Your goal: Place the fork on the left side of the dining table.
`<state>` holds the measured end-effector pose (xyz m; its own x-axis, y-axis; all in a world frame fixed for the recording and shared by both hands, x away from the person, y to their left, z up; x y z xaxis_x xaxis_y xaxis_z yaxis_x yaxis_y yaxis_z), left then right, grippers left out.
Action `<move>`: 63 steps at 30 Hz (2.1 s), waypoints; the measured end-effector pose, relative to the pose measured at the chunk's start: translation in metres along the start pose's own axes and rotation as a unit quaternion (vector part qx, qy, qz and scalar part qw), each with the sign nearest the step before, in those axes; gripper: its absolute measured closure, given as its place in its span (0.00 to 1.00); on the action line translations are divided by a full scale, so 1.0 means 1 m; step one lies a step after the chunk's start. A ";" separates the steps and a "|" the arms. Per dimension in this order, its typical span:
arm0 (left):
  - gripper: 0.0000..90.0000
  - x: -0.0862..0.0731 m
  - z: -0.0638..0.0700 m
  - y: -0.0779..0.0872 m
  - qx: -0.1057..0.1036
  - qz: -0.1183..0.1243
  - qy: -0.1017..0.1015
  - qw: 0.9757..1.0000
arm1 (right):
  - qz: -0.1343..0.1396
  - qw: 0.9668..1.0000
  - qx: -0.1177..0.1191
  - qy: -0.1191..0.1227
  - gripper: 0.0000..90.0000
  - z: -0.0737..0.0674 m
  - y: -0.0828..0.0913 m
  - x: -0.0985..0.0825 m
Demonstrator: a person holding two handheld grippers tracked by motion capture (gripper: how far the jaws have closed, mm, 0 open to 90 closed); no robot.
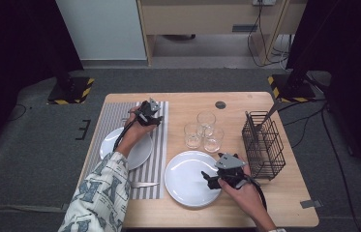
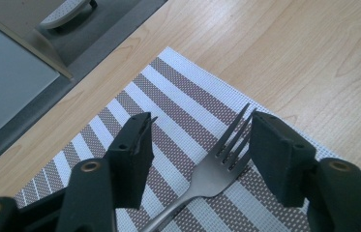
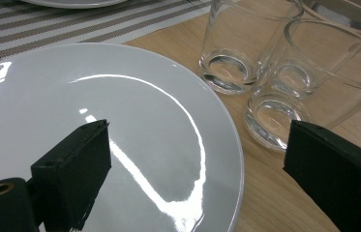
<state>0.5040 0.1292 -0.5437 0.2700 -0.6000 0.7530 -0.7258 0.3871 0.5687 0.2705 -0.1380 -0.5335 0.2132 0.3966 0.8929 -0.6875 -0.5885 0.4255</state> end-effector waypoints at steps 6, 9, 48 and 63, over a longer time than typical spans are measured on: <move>0.34 0.003 0.004 0.003 -0.011 0.000 0.011 1.000 | 0.001 1.000 0.000 -0.002 0.11 0.000 0.000 0.001; 0.31 0.005 0.007 0.005 -0.017 -0.002 0.013 1.000 | 0.001 1.000 -0.001 -0.003 0.11 0.001 0.001 0.001; 0.16 0.023 0.063 0.037 -0.071 0.020 -0.008 0.997 | -0.003 1.000 -0.012 0.000 0.10 0.006 0.001 -0.002; 0.16 0.028 0.080 0.039 -0.089 0.026 -0.016 0.996 | 0.000 1.000 -0.011 0.001 0.10 0.006 0.001 -0.002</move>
<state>0.4324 0.0712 -0.5273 0.2126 -0.5978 0.7729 -0.6137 0.5338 0.5818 0.2740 -0.1435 -0.5337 0.2119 0.3990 0.8921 -0.7027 -0.5722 0.4228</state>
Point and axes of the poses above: each handheld gripper's, and its own axes: y roughly backward along the jaws, x roughly out of its top, z roughly to its right, the point moved 6 cm from there along -y, roughly forward along the jaws, and after that the axes turned 8 degrees about z, right-handed, at the moved point
